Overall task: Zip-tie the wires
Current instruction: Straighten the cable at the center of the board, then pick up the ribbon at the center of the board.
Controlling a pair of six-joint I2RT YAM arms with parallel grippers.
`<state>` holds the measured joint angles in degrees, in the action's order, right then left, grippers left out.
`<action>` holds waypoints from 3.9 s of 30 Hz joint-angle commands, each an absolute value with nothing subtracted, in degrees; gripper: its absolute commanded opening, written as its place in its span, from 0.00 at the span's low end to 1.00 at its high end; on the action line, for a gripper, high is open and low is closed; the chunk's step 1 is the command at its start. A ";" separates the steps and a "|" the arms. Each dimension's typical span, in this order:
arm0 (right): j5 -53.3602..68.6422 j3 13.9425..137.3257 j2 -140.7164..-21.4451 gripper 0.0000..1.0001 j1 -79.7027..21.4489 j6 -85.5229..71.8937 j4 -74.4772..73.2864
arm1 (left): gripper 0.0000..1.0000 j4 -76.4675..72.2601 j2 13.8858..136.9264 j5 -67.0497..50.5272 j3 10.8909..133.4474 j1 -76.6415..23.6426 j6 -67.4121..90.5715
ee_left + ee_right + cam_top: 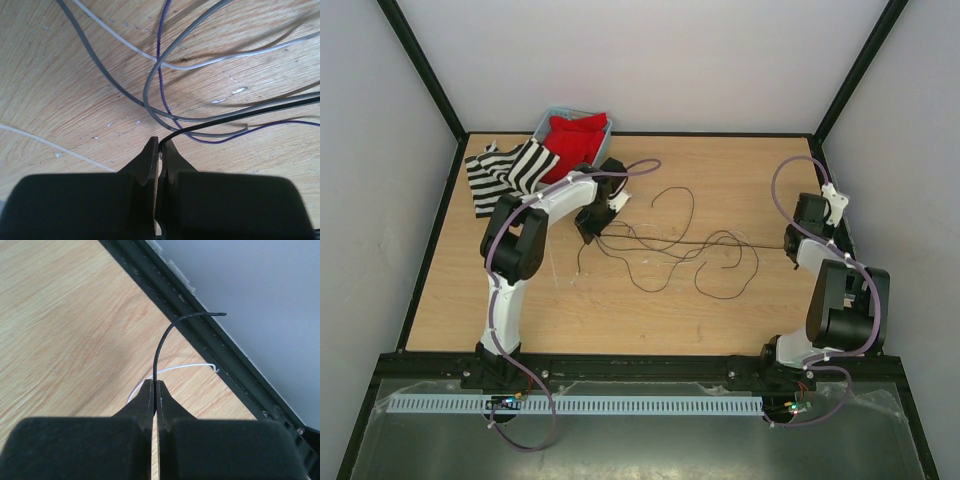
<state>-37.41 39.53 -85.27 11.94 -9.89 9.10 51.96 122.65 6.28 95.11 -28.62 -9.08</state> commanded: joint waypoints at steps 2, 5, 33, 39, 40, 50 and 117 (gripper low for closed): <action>-30.87 38.74 -81.83 0.08 12.92 -11.20 9.28 | 0.00 55.40 122.34 10.46 96.14 -27.68 -10.06; -25.47 37.96 -81.28 0.12 12.91 -12.10 9.32 | 0.00 55.37 122.01 10.39 96.65 -28.10 -10.19; -15.09 39.84 -72.34 0.69 12.91 -13.45 5.21 | 0.52 55.79 119.48 15.80 96.25 -29.83 -10.90; -5.91 37.61 -67.52 0.96 12.91 -15.20 8.69 | 0.73 55.86 113.73 12.56 96.16 -28.11 -9.72; -3.99 37.47 -66.83 0.99 12.92 -15.35 8.97 | 0.77 55.84 112.68 11.17 96.42 -27.63 -9.09; 11.31 33.58 -62.14 0.99 12.88 -15.80 13.15 | 0.89 46.19 105.07 7.51 91.13 -19.99 5.54; 14.61 33.55 -62.31 0.99 12.86 -14.94 13.53 | 0.20 19.77 115.84 8.53 74.42 -4.66 24.64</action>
